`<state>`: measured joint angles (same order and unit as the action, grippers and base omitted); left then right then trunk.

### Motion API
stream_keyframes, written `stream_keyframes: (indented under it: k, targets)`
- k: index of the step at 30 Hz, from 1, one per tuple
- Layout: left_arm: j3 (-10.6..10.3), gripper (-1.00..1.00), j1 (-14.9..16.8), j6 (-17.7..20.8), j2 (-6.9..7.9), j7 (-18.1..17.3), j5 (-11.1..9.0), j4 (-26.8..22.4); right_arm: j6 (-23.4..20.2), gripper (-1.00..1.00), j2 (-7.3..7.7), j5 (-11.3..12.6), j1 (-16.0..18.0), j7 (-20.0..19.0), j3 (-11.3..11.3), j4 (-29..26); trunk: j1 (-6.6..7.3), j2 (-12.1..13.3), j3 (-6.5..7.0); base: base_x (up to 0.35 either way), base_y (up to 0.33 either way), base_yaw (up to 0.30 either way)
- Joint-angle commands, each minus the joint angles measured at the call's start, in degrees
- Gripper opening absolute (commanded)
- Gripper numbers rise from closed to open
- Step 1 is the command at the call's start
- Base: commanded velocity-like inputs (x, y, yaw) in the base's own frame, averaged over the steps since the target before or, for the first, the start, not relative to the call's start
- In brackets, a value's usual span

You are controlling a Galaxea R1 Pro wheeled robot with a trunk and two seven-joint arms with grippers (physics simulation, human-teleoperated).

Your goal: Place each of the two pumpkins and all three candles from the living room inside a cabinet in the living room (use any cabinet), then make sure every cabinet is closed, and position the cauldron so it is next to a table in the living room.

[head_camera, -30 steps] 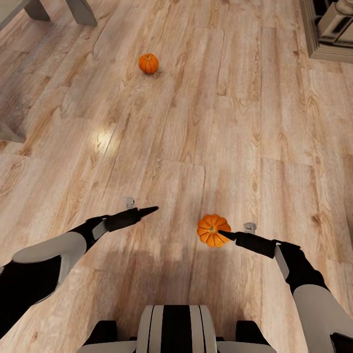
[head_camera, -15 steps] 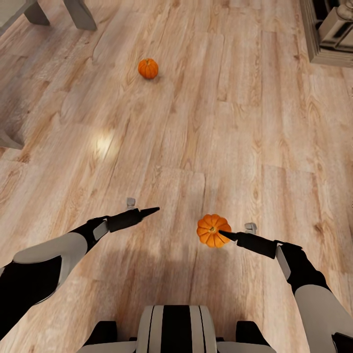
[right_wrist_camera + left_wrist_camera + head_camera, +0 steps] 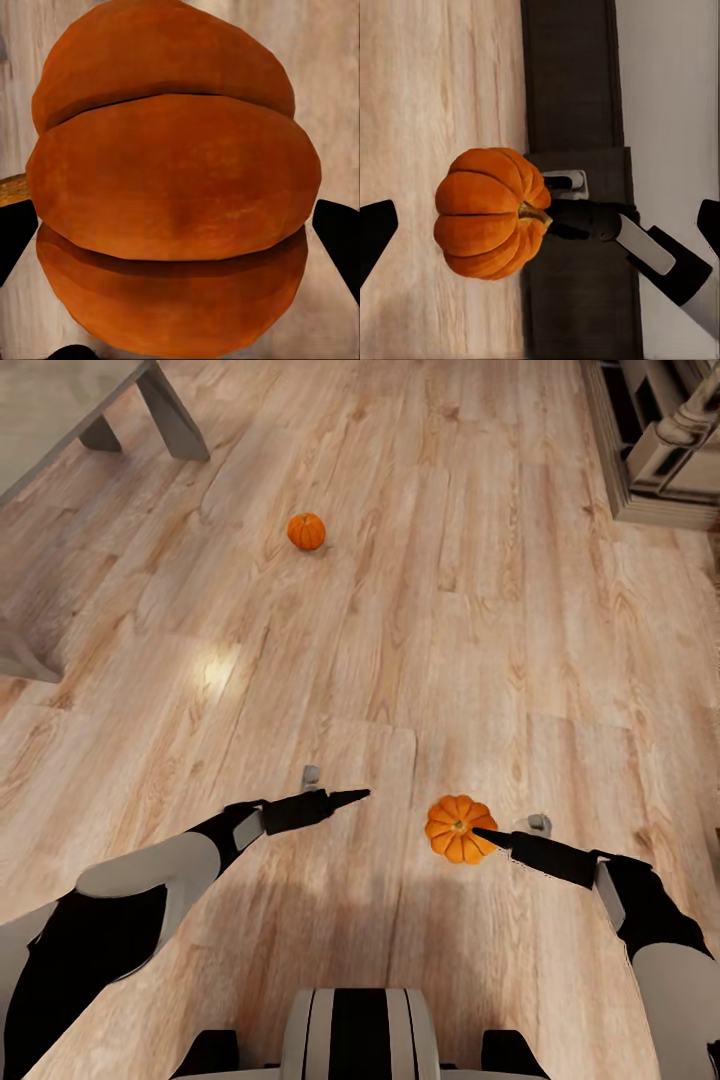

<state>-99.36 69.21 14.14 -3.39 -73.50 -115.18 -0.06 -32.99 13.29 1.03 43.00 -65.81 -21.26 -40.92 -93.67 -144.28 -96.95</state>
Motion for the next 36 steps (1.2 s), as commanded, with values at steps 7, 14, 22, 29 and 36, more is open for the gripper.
stream_keyframes:
  k: [7, 14, 22, 29, 36]
  targets:
    - [-0.10, 1.00, -0.09, 3.92, -0.78, 5.55, -0.03, -0.10, -2.87, -1.00, 2.07, -1.03, -0.56, -0.04, -2.76, 0.78, 0.18, 0.10, 1.56, 0.000, 0.000, 0.000]
    - [-0.03, 1.00, -0.21, 3.96, -1.58, 13.18, -0.02, -1.88, -2.62, -1.00, 2.15, -1.13, -0.88, -0.13, -2.73, 0.22, 0.36, 0.19, 3.11, 0.000, 0.000, 0.000]
    - [-0.04, 1.00, -0.28, 3.96, -1.53, 13.57, -0.04, -2.16, -2.52, -1.00, 2.07, -1.26, -0.90, -0.02, -2.31, 0.48, 0.56, 0.30, 4.88, 0.000, 0.000, 0.000]
    - [-0.13, 1.00, -0.30, 3.91, -1.49, 13.56, -0.03, -2.29, -2.55, -1.00, 2.18, -1.25, -0.97, -0.12, -1.99, 0.35, 0.74, 0.39, 6.43, 0.000, 0.000, 0.000]
    - [-0.13, 1.00, -0.31, 3.88, -1.40, 13.53, -0.04, -2.28, -2.60, -1.00, 2.12, -1.20, -1.04, -2.92, -1.91, -0.96, 0.92, 0.48, 7.98, 0.000, 0.000, 0.000]
